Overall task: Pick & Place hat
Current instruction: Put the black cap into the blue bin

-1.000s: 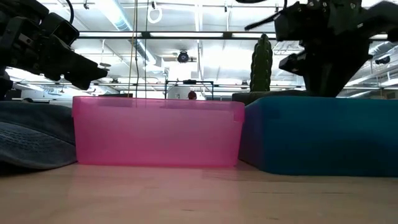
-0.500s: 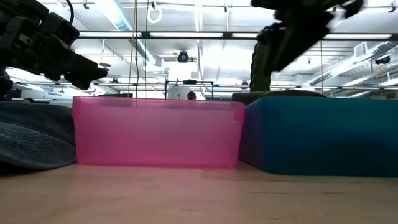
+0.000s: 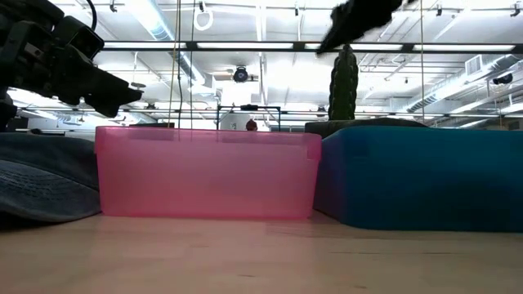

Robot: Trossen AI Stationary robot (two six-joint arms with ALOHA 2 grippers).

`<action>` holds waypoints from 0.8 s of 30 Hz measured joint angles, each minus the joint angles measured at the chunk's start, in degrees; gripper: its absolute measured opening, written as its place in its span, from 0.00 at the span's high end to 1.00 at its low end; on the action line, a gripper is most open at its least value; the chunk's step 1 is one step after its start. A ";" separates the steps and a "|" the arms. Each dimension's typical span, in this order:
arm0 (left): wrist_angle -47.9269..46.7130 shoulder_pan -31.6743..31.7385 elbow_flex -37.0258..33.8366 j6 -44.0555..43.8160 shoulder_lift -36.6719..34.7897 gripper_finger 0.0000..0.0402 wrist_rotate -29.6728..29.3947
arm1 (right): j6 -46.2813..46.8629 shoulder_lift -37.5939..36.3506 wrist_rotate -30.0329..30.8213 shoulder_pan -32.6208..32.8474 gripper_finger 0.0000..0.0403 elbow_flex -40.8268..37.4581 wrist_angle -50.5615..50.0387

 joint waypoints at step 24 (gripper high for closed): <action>0.76 0.09 0.01 3.03 -0.02 0.58 -4.09 | 1.35 -50.91 -13.59 -5.55 0.54 -47.41 50.20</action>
